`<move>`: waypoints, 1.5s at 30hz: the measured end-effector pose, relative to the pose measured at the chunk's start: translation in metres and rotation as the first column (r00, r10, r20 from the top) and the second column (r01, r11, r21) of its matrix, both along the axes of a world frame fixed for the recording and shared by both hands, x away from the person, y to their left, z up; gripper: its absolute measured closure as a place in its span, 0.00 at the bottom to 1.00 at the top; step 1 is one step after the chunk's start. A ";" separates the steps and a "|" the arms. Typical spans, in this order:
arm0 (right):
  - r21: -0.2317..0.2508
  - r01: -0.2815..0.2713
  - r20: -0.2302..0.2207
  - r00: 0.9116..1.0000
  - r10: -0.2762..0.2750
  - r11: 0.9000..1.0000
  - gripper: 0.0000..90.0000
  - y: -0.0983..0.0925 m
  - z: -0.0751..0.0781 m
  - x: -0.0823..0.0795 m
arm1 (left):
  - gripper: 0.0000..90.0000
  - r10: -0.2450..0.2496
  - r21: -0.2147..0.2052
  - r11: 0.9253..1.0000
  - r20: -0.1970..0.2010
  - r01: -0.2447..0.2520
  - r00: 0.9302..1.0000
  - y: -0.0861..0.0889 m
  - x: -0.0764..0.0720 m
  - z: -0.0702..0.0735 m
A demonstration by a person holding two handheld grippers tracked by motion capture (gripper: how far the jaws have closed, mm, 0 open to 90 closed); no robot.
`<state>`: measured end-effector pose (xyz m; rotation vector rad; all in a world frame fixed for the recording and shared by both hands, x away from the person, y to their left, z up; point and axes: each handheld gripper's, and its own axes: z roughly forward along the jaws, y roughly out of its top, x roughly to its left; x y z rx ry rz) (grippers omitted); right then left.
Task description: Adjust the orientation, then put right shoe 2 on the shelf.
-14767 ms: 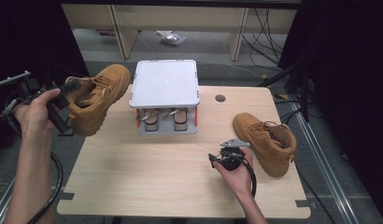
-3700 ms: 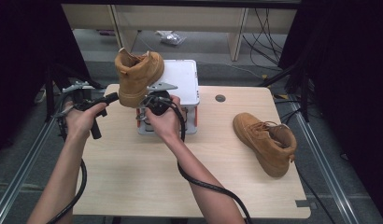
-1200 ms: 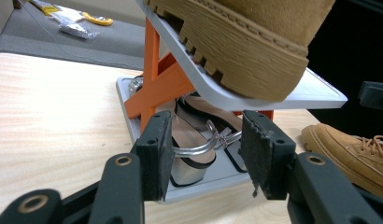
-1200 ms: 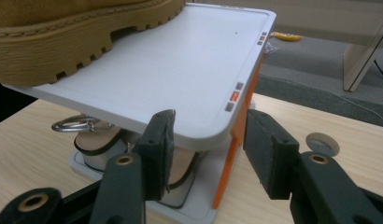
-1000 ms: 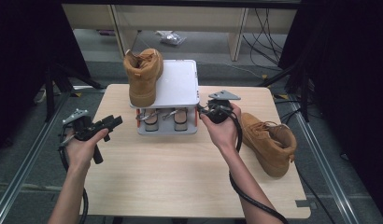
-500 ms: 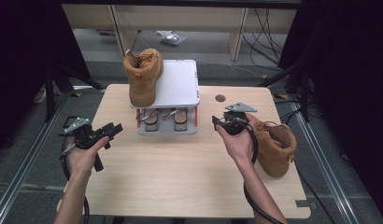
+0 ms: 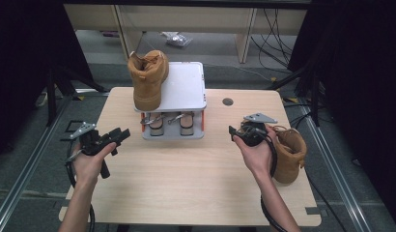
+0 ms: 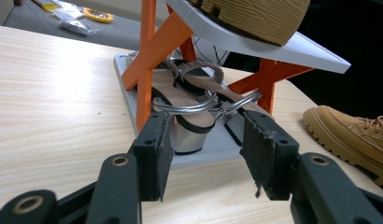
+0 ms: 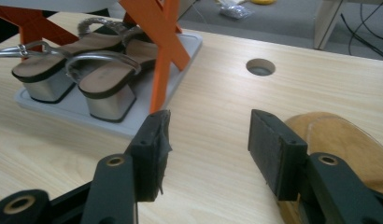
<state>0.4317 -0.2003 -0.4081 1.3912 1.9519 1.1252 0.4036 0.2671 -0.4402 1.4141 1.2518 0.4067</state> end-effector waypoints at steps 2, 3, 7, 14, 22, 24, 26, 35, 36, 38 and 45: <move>0.000 0.013 -0.003 1.000 -0.013 1.000 0.54 -0.005 -0.001 -0.002 | 0.57 -0.002 0.003 1.000 0.001 0.002 1.000 -0.001 0.000 0.000; -0.001 0.017 -0.003 1.000 -0.017 1.000 0.54 -0.007 -0.002 -0.003 | 0.57 -0.002 0.001 1.000 0.000 0.002 1.000 0.000 0.001 -0.001; -0.004 0.031 -0.017 0.999 -0.031 1.000 0.55 -0.021 -0.004 -0.006 | 0.57 0.006 -0.003 1.000 -0.006 -0.006 1.000 0.002 -0.001 -0.003; -0.011 0.058 -0.043 0.997 -0.058 0.998 0.56 -0.043 0.001 -0.010 | 0.57 0.010 -0.006 1.000 -0.002 -0.010 1.000 0.003 -0.001 -0.002; 0.023 0.059 -0.080 0.995 -0.057 0.998 0.57 -0.057 0.008 -0.011 | 0.57 0.010 -0.007 1.000 -0.007 -0.010 1.000 0.003 -0.001 -0.004; 0.025 0.089 -0.099 0.991 -0.086 0.996 0.57 -0.055 0.011 -0.013 | 0.57 0.011 -0.006 1.000 -0.009 -0.011 1.000 0.003 -0.002 -0.004; 0.021 0.090 -0.090 0.992 -0.088 0.996 0.58 -0.056 0.012 -0.013 | 0.57 0.009 -0.005 1.000 -0.010 -0.009 1.000 0.004 -0.004 -0.005; 0.011 0.125 -0.095 0.988 -0.123 0.992 0.59 -0.070 0.023 -0.019 | 0.56 0.015 -0.016 1.000 -0.007 -0.015 1.000 0.008 -0.004 -0.004; 0.008 0.115 -0.087 0.990 -0.114 0.993 0.59 -0.074 0.024 -0.019 | 0.56 0.015 -0.018 1.000 -0.006 -0.015 1.000 0.008 -0.004 -0.004; -0.005 0.121 -0.083 0.989 -0.121 0.993 0.60 -0.081 0.027 -0.019 | 0.56 0.017 -0.020 1.000 -0.006 -0.017 1.000 0.008 -0.004 -0.004; 0.005 0.173 -0.100 0.980 -0.172 0.985 0.60 -0.099 0.033 -0.024 | 0.55 0.016 -0.022 1.000 -0.012 -0.017 1.000 0.007 -0.003 -0.005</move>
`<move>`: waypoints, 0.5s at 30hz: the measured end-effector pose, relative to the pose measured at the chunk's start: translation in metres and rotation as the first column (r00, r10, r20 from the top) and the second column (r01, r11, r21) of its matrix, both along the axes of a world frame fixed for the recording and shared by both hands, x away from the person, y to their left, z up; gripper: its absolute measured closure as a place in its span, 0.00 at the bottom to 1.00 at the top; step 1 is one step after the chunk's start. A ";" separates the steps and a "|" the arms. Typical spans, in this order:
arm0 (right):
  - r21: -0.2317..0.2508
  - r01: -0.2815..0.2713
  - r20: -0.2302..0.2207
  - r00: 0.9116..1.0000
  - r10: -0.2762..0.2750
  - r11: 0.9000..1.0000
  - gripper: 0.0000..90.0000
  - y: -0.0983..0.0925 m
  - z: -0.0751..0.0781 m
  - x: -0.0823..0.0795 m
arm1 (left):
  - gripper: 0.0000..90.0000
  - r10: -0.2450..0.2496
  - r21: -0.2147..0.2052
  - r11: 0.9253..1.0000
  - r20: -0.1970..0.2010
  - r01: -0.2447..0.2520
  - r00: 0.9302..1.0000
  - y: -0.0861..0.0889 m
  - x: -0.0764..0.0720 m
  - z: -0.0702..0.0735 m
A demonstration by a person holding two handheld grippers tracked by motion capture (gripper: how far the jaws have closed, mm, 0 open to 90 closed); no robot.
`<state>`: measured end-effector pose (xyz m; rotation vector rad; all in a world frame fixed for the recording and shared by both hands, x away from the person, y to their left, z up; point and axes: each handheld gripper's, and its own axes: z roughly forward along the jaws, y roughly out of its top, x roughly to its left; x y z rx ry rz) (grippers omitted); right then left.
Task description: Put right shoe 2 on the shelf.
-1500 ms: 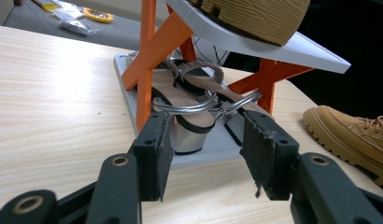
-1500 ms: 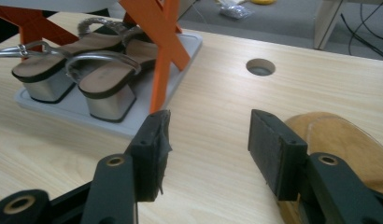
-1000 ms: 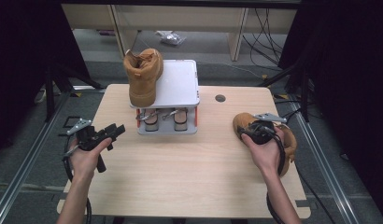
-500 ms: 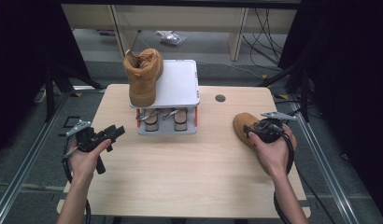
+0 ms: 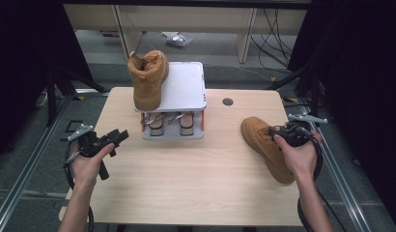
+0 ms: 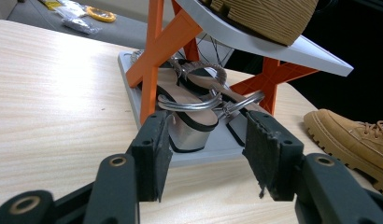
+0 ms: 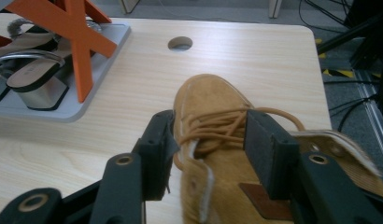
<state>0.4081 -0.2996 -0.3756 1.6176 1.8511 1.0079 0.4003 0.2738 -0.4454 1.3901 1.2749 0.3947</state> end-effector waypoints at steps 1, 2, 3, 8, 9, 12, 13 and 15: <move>-0.018 -0.011 0.005 1.000 0.012 1.000 0.60 -0.005 0.000 0.000 | 0.55 0.000 0.000 1.000 -0.001 0.000 1.000 0.000 0.000 0.000; -0.021 -0.010 0.009 1.000 0.010 1.000 0.60 -0.007 -0.001 0.001 | 0.55 0.000 -0.001 1.000 -0.001 0.000 1.000 0.000 0.000 0.000; -0.017 -0.004 0.003 1.000 0.004 1.000 0.60 -0.010 -0.001 0.000 | 0.55 0.002 -0.002 1.000 -0.001 -0.002 1.000 0.000 0.000 0.000; 0.022 0.034 -0.016 0.999 -0.034 0.999 0.59 -0.017 -0.004 0.000 | 0.54 0.003 -0.005 1.000 0.000 -0.003 1.000 0.001 0.000 0.000; 0.036 0.038 -0.019 0.999 -0.037 0.999 0.59 -0.017 -0.004 -0.001 | 0.54 0.004 -0.007 1.000 -0.002 -0.004 1.000 0.001 0.000 -0.001; 0.011 0.027 -0.005 1.000 -0.027 1.000 0.59 -0.020 -0.003 0.000 | 0.54 0.006 -0.009 1.000 -0.009 -0.006 1.000 0.001 0.000 -0.002; -0.001 0.024 -0.003 1.000 -0.024 1.000 0.59 -0.022 -0.002 0.000 | 0.54 0.006 -0.009 1.000 -0.010 -0.006 1.000 0.001 -0.001 -0.002; 0.031 0.053 -0.011 0.999 -0.053 0.998 0.59 -0.022 0.000 0.000 | 0.54 0.006 -0.007 1.000 -0.007 -0.006 1.000 0.001 -0.001 -0.001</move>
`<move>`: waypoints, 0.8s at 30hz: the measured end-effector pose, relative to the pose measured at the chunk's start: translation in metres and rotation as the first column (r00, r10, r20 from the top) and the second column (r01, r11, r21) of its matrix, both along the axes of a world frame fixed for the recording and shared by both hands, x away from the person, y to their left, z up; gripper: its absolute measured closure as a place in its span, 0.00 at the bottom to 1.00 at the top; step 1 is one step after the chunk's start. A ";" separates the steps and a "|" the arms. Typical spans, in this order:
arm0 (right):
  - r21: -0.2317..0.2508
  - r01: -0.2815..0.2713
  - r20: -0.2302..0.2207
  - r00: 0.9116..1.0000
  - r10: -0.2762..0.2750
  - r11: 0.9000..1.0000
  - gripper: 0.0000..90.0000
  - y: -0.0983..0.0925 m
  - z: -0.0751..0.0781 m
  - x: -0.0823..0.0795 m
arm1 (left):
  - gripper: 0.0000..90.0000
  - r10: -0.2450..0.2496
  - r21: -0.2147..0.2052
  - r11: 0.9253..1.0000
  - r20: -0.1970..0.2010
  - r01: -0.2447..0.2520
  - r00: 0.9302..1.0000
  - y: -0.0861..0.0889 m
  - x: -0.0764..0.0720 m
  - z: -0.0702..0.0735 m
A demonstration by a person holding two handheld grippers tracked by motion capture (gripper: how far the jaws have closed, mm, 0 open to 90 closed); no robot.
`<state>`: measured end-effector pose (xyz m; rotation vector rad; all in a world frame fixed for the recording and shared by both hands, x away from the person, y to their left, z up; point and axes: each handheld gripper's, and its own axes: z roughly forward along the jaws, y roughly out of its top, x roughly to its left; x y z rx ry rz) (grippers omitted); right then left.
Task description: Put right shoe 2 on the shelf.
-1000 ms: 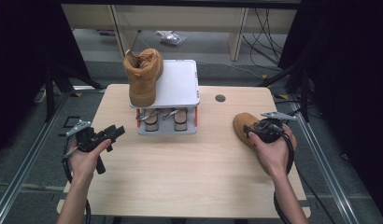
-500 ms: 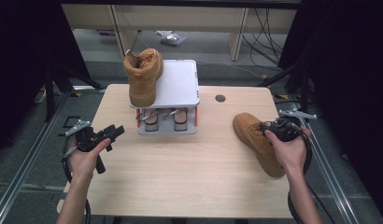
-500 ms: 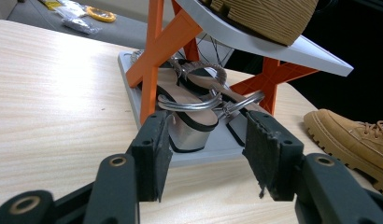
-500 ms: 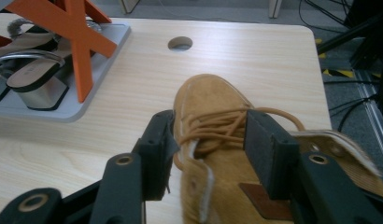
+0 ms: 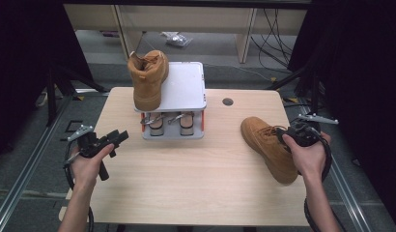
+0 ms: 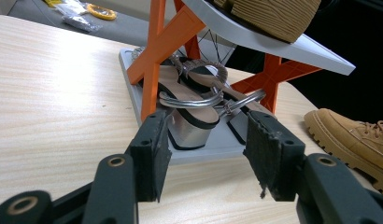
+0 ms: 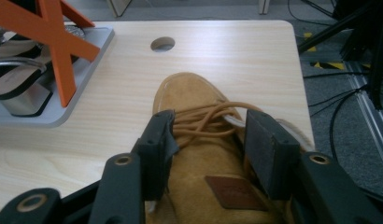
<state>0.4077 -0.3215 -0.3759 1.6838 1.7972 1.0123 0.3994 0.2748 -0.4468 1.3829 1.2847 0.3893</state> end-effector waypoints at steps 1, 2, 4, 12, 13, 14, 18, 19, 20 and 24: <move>-0.014 0.009 0.002 1.000 -0.009 1.000 0.59 -0.002 0.001 0.000 | 0.54 0.000 -0.001 1.000 0.001 0.000 1.000 0.000 0.000 0.000; -0.035 -0.016 0.017 1.000 0.017 0.999 0.59 -0.006 0.001 0.001 | 0.54 0.000 -0.001 1.000 0.002 0.000 1.000 0.000 0.000 0.001; -0.006 0.024 -0.006 1.000 -0.024 1.000 0.59 -0.006 0.003 -0.001 | 0.54 0.001 -0.001 1.000 0.002 -0.001 1.000 0.001 0.000 0.001; -0.035 0.052 0.019 0.999 -0.051 0.998 0.60 -0.021 0.006 -0.001 | 0.54 -0.002 0.000 1.000 0.002 0.002 1.000 0.000 -0.001 0.000; -0.045 0.028 0.018 0.999 -0.027 0.999 0.60 -0.024 0.006 0.001 | 0.54 -0.003 -0.001 1.000 0.002 0.003 1.000 0.000 -0.001 0.000; -0.049 0.036 0.020 0.999 -0.035 0.998 0.60 -0.025 0.006 0.001 | 0.54 -0.002 -0.002 1.000 0.002 0.002 1.000 0.000 -0.001 0.000; -0.031 0.066 0.008 0.998 -0.065 0.997 0.60 -0.026 0.008 -0.001 | 0.54 -0.002 0.000 1.000 0.001 0.002 1.000 0.000 -0.001 0.000; -0.044 0.069 0.009 0.998 -0.068 0.997 0.60 -0.028 0.009 -0.001 | 0.54 -0.002 0.000 1.000 0.001 0.002 1.000 0.000 -0.001 0.000; -0.049 0.059 0.022 0.998 -0.058 0.997 0.60 -0.030 0.009 0.000 | 0.54 -0.001 -0.001 1.000 0.002 0.001 1.000 0.000 -0.001 0.000; -0.046 0.072 -0.002 0.997 -0.072 0.996 0.60 -0.031 0.007 0.000 | 0.54 -0.002 0.000 1.000 0.002 0.002 1.000 0.000 -0.001 0.000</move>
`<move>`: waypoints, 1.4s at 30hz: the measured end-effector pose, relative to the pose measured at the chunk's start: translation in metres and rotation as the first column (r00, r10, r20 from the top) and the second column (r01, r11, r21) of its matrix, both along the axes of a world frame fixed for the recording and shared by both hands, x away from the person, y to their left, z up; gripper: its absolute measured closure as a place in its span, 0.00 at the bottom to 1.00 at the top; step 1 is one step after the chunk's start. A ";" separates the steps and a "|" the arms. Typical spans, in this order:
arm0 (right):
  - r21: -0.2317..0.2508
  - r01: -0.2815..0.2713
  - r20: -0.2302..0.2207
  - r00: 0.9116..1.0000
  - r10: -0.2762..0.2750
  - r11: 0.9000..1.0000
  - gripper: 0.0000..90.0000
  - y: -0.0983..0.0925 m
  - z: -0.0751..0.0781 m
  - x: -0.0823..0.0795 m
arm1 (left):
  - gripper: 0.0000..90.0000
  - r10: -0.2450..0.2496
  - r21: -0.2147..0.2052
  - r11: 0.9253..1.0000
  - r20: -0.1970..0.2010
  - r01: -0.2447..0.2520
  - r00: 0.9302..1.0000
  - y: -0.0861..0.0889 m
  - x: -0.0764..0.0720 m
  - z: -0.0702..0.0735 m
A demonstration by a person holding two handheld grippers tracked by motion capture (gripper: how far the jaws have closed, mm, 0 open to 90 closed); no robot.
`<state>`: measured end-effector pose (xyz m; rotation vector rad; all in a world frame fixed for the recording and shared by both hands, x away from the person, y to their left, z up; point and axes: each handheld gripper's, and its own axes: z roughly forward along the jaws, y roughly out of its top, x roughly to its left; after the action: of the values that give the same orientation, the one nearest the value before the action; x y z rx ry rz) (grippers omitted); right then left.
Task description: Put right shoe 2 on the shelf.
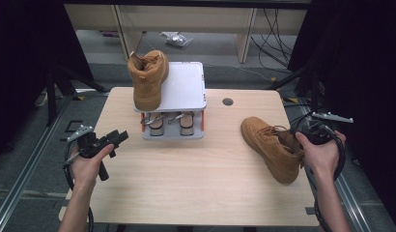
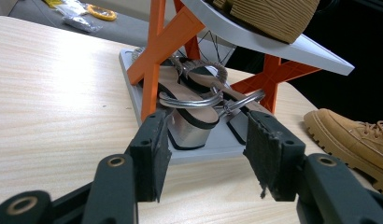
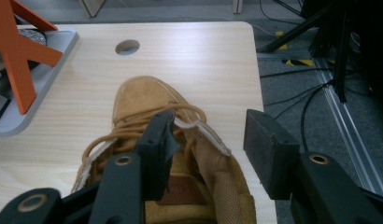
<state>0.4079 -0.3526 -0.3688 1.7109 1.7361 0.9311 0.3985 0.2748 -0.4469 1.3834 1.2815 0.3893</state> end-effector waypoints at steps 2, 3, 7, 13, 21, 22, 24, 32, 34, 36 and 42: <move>-0.004 0.000 0.003 1.000 0.000 1.000 0.60 -0.002 -0.004 0.001 | 0.54 0.000 0.000 1.000 0.000 0.000 1.000 0.000 0.000 0.000; 0.012 0.006 -0.016 1.000 -0.006 1.000 0.60 -0.001 -0.005 0.001 | 0.54 0.000 0.000 1.000 0.000 0.000 1.000 0.000 0.000 0.000; -0.012 -0.015 -0.024 1.000 0.015 1.000 0.60 -0.007 -0.013 0.004 | 0.54 -0.001 0.000 1.000 -0.002 0.001 1.000 0.000 0.000 0.000; -0.006 0.005 -0.067 0.998 -0.005 1.000 0.63 -0.007 -0.019 0.006 | 0.54 -0.001 0.001 1.000 -0.005 0.001 1.000 -0.001 0.000 0.000; -0.048 -0.060 -0.127 0.990 0.053 0.997 0.69 -0.012 -0.024 0.010 | 0.54 -0.007 0.003 1.000 -0.012 0.007 1.000 -0.002 0.000 -0.002; -0.010 -0.032 -0.157 0.987 0.030 0.999 0.70 -0.010 -0.023 0.010 | 0.54 -0.006 0.004 1.000 -0.014 0.007 1.000 -0.002 0.000 -0.002; -0.057 -0.066 -0.138 0.989 0.058 0.996 0.71 -0.015 -0.026 0.012 | 0.54 -0.007 0.004 1.000 -0.012 0.007 1.000 -0.003 0.000 -0.001; -0.035 -0.067 -0.151 0.987 0.061 0.997 0.72 -0.016 -0.025 0.014 | 0.54 -0.006 0.004 1.000 -0.014 0.006 1.000 -0.003 -0.001 -0.001; -0.032 -0.048 -0.156 0.987 0.043 0.998 0.72 -0.015 -0.026 0.015 | 0.54 -0.008 0.003 1.000 -0.013 0.008 1.000 -0.003 -0.001 -0.001; 0.028 -0.011 -0.188 0.982 0.016 1.000 0.71 -0.010 -0.023 0.016 | 0.54 -0.011 0.004 1.000 -0.010 0.011 1.000 -0.004 -0.001 -0.001; 0.035 0.013 -0.227 0.974 -0.005 0.999 0.69 -0.007 -0.023 0.021 | 0.54 -0.013 0.008 1.000 -0.013 0.013 1.000 -0.005 -0.001 -0.001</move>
<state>0.4294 -0.3598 -0.3914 1.9102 1.8632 0.7928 0.3978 0.2700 -0.4481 1.4024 1.2821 0.3769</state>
